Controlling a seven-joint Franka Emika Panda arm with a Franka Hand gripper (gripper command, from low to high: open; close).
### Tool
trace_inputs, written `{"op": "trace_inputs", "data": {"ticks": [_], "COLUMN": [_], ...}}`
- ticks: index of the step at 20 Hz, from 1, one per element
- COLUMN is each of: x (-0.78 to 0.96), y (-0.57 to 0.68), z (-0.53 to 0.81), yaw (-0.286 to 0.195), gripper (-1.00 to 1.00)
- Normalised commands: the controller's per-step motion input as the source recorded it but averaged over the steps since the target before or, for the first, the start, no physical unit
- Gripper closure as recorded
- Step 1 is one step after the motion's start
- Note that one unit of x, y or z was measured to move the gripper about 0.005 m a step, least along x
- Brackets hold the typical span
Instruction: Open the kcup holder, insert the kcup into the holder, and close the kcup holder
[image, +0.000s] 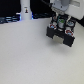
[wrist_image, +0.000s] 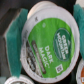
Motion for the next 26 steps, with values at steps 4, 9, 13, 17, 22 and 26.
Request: {"op": "trace_inputs", "data": {"ticks": [4, 9, 13, 17, 22, 26], "x": [0.06, 0.08, 0.1, 0.15, 0.26, 0.35], "y": [0.11, 0.12, 0.11, 0.07, -0.09, -0.28], "z": [-0.13, 0.04, 0.22, 0.26, 0.41, 0.5], "yaw": [0.01, 0.02, 0.044, 0.035, 0.057, 0.053], "gripper": [1.0, -1.0, -1.0, -1.0, -1.0, -1.0]}}
